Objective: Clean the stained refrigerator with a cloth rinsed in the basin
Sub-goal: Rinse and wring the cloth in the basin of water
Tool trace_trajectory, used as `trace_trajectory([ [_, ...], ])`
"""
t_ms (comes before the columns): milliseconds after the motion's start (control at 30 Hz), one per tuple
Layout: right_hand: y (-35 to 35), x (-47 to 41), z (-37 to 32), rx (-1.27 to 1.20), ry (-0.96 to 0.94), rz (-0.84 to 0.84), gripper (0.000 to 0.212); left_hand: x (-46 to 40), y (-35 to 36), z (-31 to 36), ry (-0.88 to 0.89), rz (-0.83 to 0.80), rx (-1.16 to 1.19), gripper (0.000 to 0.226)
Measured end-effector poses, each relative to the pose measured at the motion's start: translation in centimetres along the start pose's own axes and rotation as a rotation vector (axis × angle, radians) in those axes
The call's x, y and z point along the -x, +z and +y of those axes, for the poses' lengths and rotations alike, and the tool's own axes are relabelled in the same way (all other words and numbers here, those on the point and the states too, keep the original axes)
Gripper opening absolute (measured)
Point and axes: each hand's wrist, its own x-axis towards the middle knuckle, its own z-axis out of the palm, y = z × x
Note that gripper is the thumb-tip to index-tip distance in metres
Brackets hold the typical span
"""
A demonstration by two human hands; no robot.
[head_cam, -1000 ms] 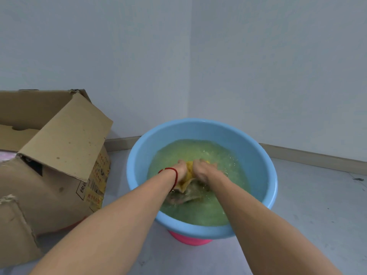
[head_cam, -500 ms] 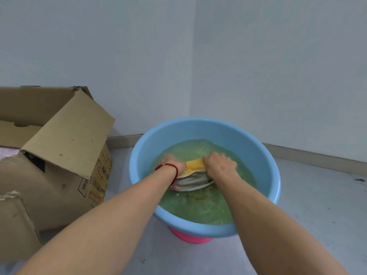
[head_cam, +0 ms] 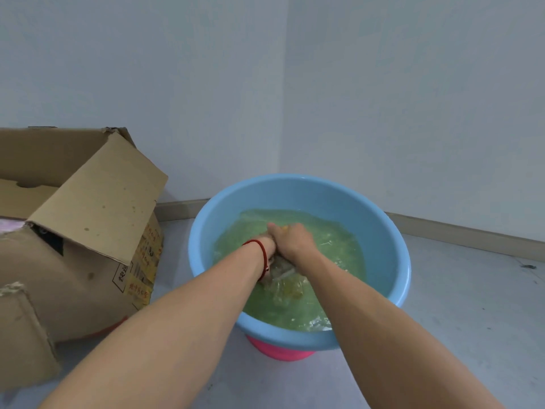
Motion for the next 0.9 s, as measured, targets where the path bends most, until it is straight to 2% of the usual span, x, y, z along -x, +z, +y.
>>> trace_trajectory([
  [33,-0.6,0.1,0.1,0.131,-0.057,0.043,0.054,-1.0,-0.1,0.0,-0.011,-0.009,0.099,0.037],
  [100,-1.8,-0.1,0.3,0.251,-0.107,0.105,0.047,-4.2,-0.2,-0.8,-0.025,-0.033,0.143,0.079],
  [133,-2.6,-0.2,0.3,0.283,-0.104,0.134,0.047,-5.9,-0.6,-1.1,-0.001,-0.045,0.160,0.084],
  [233,-5.6,-0.7,1.0,0.357,-0.049,0.161,0.050,-3.6,-1.8,0.8,0.083,0.012,0.152,0.054],
  [300,-7.7,-1.0,1.7,0.369,-0.070,0.089,0.053,-0.2,-2.8,2.6,0.210,0.039,0.118,0.033],
  [367,-9.3,-1.0,2.0,0.349,-0.124,-0.006,0.051,0.6,-3.3,3.6,0.271,-0.032,0.129,0.024],
  [400,-9.8,-0.9,1.9,0.324,-0.127,-0.045,0.050,1.2,-3.4,4.1,0.291,-0.056,0.139,0.032],
  [467,-10.7,-0.5,1.5,0.301,-0.140,-0.070,0.045,2.0,-3.3,5.2,0.362,-0.055,0.117,0.064],
  [500,-11.0,-0.4,1.4,0.313,-0.174,-0.077,0.043,2.3,-3.1,5.8,0.410,-0.030,0.071,0.070],
  [533,-11.2,-0.3,1.3,0.310,-0.223,-0.110,0.049,2.6,-2.9,6.2,0.451,-0.015,0.033,0.071],
  [600,-10.5,0.5,1.1,0.136,-0.322,-0.298,0.084,3.3,-2.4,6.7,0.472,-0.034,-0.023,0.059],
  [633,-9.6,0.9,1.1,0.034,-0.367,-0.385,0.099,3.6,-2.4,6.9,0.462,-0.064,-0.034,0.045],
  [700,-7.6,1.1,1.4,-0.046,-0.429,-0.387,0.108,4.6,-2.6,7.5,0.415,-0.145,0.024,0.019],
  [733,-6.9,0.8,1.6,-0.065,-0.450,-0.320,0.103,5.1,-2.8,7.7,0.379,-0.194,0.062,0.014],
  [800,-6.7,0.7,1.4,-0.049,-0.508,-0.183,0.077,5.5,-3.9,7.9,0.373,-0.242,0.027,0.021],
  [867,-8.2,0.7,1.0,0.073,-0.547,-0.107,0.042,5.1,-5.2,7.9,0.428,-0.180,-0.163,0.029],
  [900,-9.1,0.8,0.9,0.136,-0.551,-0.094,0.031,5.0,-5.7,7.6,0.442,-0.126,-0.267,0.030],
])
